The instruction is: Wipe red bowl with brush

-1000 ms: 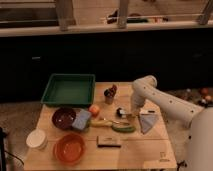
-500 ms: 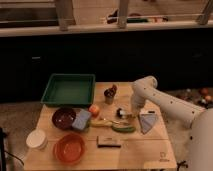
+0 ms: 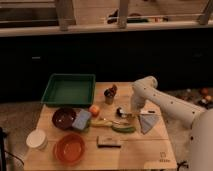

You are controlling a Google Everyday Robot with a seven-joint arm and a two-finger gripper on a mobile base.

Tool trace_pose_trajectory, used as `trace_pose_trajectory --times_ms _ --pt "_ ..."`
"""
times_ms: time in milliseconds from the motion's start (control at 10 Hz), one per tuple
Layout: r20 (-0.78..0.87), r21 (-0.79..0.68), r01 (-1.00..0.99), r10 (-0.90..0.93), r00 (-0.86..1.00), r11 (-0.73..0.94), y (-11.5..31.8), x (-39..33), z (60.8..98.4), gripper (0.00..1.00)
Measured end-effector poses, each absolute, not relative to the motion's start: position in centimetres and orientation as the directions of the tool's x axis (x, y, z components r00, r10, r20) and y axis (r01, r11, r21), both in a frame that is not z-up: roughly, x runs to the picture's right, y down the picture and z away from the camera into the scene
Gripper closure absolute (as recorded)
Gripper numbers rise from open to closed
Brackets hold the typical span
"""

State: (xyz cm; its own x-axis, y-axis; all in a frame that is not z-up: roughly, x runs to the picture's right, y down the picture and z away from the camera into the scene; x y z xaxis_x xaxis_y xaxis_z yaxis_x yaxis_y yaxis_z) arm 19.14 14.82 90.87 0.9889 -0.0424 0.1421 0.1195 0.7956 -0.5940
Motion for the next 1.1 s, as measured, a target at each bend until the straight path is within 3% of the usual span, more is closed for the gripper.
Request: trace_pose_trajectory --times_ms 500,1100 --pt "0.216 -0.630 0.240 -0.131 0.968 0.738 10.7 17.6 88.1 0.20" --pt "0.136 -0.645 0.154 -0.086 0.987 0.749 11.7 18.1 89.2 0.20"
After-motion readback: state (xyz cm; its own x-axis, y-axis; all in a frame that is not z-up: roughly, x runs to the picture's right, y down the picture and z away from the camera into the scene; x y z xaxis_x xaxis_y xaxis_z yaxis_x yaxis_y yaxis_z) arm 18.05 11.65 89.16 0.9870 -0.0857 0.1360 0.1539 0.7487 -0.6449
